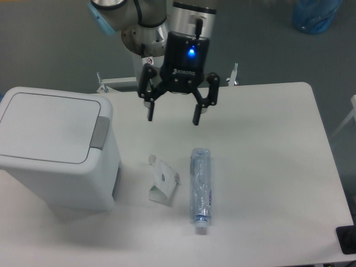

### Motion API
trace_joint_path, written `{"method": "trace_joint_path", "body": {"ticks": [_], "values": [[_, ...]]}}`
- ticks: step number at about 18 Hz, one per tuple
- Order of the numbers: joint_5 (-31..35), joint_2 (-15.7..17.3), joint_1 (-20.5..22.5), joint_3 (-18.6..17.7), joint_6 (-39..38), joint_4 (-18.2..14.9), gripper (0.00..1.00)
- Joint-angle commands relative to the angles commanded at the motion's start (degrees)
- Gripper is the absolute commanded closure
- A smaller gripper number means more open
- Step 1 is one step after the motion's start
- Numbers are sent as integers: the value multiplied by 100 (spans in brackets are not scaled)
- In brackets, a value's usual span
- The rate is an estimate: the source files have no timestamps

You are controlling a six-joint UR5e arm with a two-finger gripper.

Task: Open the trash can
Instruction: 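Move the open gripper toward the grey tab on the trash can lid, then lower the gripper finger against the grey lid tab and press it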

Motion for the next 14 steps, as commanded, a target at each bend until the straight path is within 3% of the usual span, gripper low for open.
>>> {"method": "trace_joint_path", "body": {"ticks": [8, 14], "values": [[18, 158, -300, -106, 53, 27, 0], [18, -44, -397, -123, 61, 53, 0]]}}
